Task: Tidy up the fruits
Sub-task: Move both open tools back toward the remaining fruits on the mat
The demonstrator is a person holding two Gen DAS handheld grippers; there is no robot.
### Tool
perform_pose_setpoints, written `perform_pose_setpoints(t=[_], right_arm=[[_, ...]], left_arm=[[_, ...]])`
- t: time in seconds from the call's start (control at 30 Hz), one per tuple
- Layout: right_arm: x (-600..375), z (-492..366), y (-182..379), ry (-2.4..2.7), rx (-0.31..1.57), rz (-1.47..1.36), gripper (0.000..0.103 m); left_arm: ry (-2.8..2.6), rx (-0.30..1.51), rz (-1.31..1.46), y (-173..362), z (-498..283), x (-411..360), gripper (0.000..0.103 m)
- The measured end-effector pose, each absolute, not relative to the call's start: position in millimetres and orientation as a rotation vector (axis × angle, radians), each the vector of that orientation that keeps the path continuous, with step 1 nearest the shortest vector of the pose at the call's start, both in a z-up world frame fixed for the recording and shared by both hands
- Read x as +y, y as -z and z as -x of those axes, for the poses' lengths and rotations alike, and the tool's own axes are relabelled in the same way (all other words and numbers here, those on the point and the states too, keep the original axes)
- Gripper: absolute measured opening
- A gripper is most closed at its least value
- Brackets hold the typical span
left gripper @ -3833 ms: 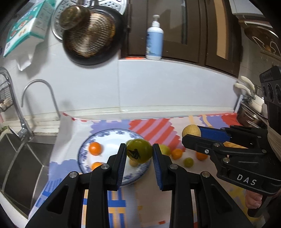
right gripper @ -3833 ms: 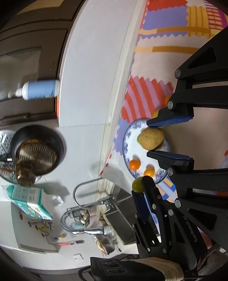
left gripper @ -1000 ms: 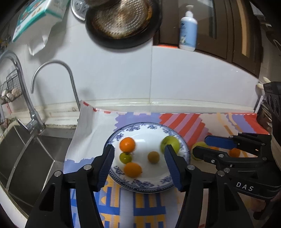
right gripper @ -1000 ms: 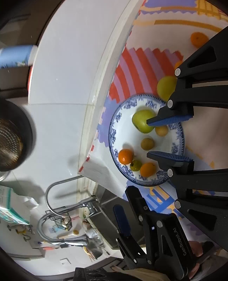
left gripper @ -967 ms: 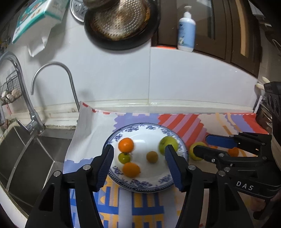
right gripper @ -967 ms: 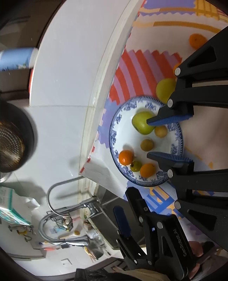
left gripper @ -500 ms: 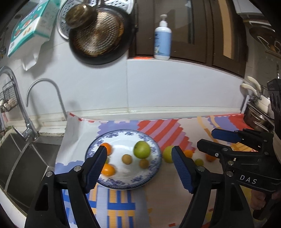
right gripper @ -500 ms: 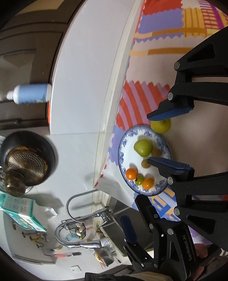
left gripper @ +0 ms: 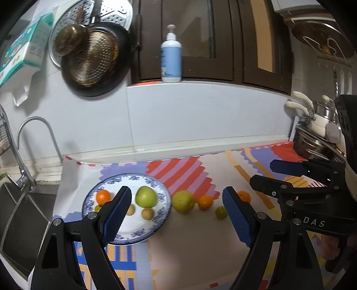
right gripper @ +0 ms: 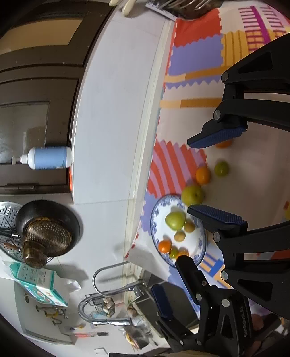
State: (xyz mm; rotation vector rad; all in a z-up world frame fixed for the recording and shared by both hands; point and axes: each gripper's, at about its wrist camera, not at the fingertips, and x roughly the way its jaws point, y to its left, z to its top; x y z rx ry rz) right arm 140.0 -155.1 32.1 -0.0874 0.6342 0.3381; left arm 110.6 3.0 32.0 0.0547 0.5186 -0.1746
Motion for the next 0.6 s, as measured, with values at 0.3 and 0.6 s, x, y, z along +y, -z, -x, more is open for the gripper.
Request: perform_pose_setpoints(t=[0.3, 0.6], right_arm=[[-174, -148, -17, -0.329, 0.674, 0.121, 0.053], [-188, -164, 10, -0.335, 0.743, 0.163, 0.053]], left_arm=[[0.221, 0.547, -0.099, -15, -120, -21, 0.084], [0.283, 0.595, -0.150, 10, -136, -42, 0.083]])
